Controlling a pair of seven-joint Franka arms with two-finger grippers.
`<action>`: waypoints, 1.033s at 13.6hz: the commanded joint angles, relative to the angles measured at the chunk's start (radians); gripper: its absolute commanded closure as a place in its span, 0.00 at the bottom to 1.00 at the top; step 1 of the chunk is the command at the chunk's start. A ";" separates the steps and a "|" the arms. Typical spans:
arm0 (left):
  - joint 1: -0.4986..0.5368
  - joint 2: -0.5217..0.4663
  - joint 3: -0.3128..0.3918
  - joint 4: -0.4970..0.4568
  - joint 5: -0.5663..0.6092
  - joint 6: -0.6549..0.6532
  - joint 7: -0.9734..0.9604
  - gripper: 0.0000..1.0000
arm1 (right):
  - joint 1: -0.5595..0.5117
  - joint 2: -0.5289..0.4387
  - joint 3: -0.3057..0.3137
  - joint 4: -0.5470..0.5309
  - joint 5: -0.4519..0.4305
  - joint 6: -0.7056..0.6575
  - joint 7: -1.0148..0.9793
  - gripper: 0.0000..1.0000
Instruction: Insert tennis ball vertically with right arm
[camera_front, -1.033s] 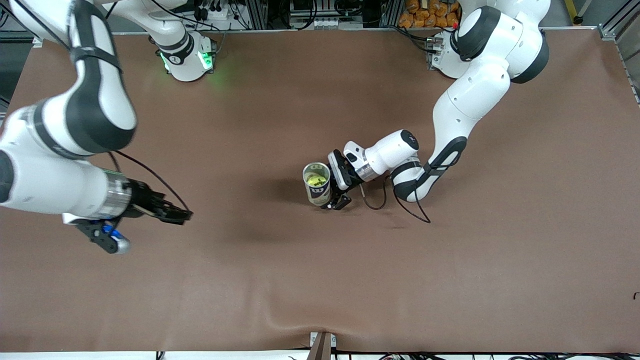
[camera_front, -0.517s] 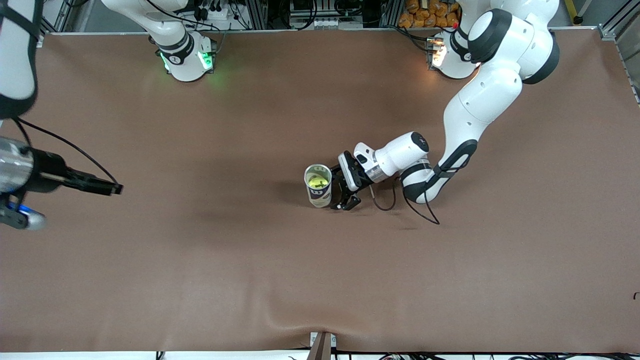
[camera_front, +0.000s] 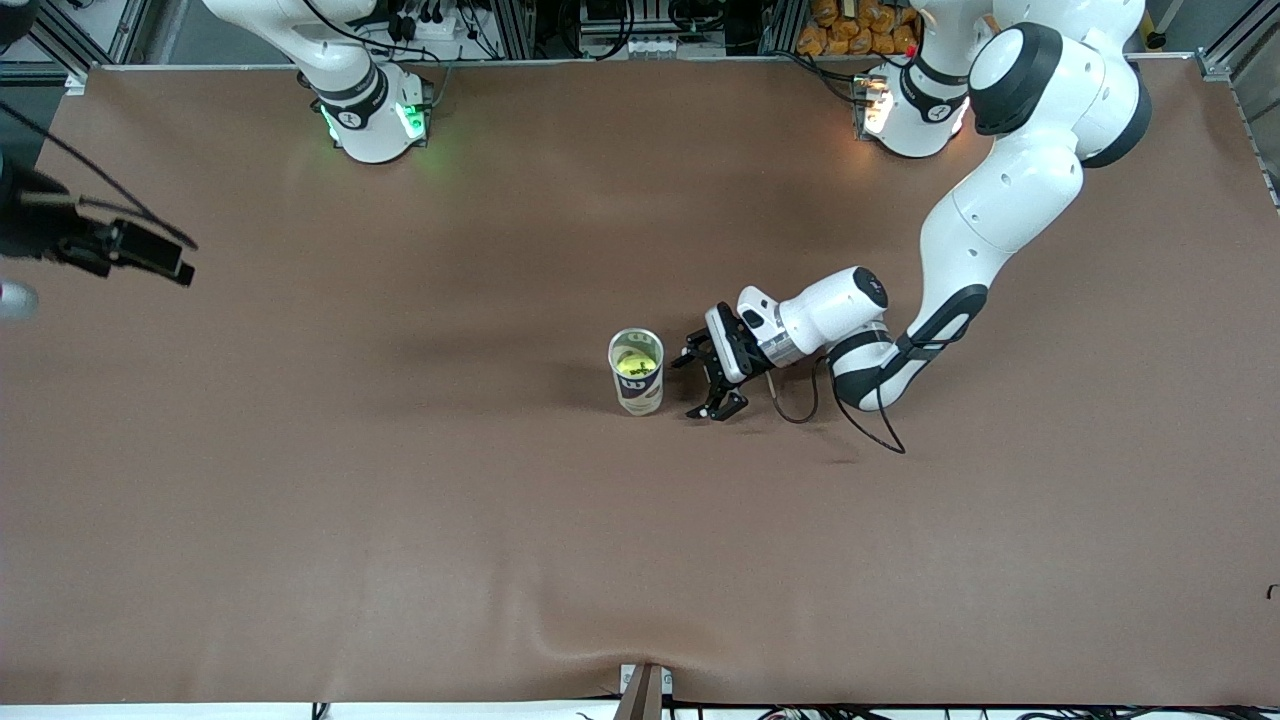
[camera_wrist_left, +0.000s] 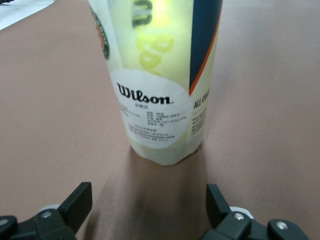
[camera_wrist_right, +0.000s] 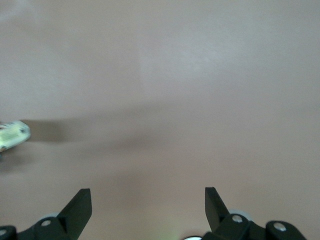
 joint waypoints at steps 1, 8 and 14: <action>0.025 0.004 -0.022 -0.006 0.033 -0.005 -0.006 0.00 | -0.006 -0.065 0.033 -0.102 -0.057 0.037 -0.017 0.00; 0.211 0.001 -0.119 -0.029 0.102 -0.006 -0.144 0.00 | -0.009 -0.083 0.033 -0.114 -0.072 0.038 -0.060 0.00; 0.218 -0.039 -0.122 0.120 0.086 -0.048 -0.470 0.00 | -0.019 -0.054 0.031 -0.027 -0.071 -0.014 -0.054 0.00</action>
